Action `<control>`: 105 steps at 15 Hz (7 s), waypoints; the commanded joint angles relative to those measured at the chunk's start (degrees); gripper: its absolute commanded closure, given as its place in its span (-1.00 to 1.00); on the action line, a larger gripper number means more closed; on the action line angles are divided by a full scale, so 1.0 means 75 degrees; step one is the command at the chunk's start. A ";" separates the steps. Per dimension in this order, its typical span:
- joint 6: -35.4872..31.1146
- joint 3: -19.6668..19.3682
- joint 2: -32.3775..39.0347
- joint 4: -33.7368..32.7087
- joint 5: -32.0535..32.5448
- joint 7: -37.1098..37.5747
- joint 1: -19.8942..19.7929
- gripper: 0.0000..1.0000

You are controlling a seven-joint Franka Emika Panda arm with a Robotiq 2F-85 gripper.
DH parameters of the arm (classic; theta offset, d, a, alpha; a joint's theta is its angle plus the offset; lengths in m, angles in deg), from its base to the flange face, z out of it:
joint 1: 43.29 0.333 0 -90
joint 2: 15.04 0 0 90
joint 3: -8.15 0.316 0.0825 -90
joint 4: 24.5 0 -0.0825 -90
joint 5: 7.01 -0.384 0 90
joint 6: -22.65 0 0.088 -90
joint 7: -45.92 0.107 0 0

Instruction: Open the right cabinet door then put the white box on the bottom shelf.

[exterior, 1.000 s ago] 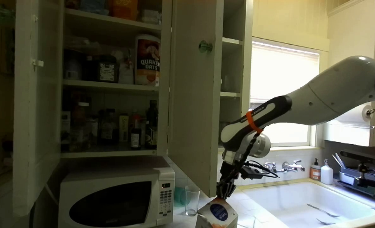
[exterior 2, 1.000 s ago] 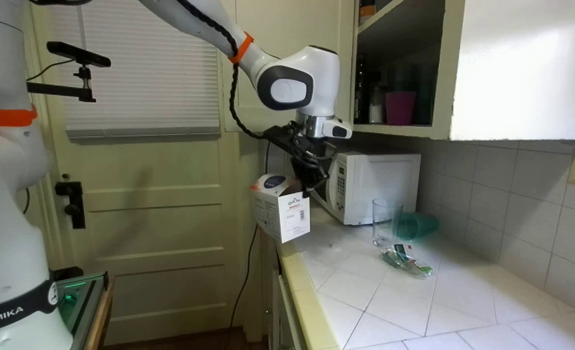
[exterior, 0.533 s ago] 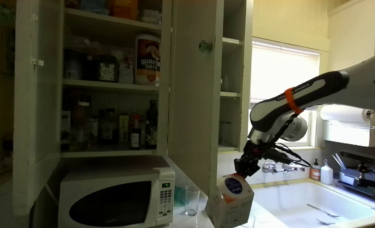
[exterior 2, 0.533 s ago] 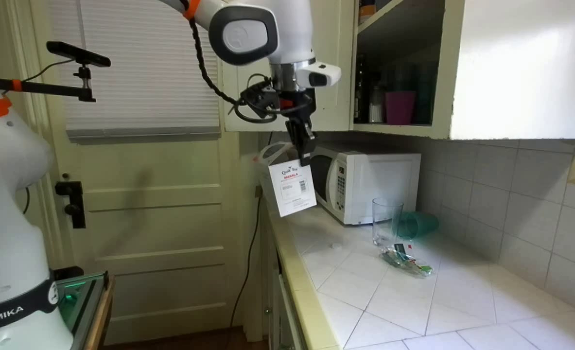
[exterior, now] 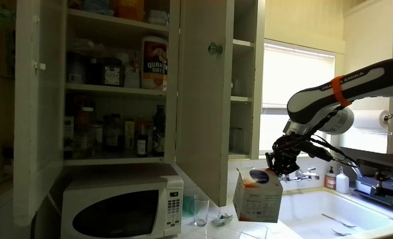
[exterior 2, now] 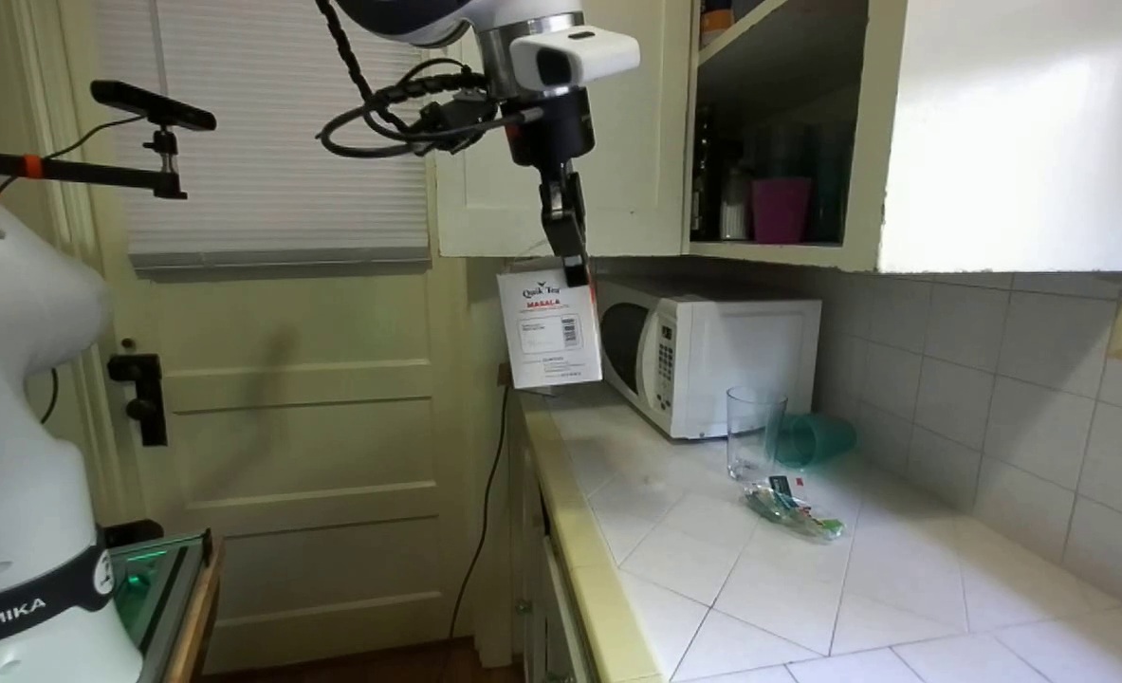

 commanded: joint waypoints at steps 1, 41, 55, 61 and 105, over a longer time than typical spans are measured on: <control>0.0245 -0.0100 -0.0052 -0.0021 0.0143 0.0262 0.0018 0.95; 0.1367 0.0784 0.2947 -0.5506 0.1542 0.8771 0.0629 0.99; 0.1673 0.0753 0.4036 -0.6977 0.1422 0.8587 0.1143 0.99; 0.1422 0.0712 0.5088 -0.8226 0.1415 0.8658 0.1305 0.99; 0.0098 0.0296 0.3997 -0.6539 0.2285 1.1214 0.1453 -1.00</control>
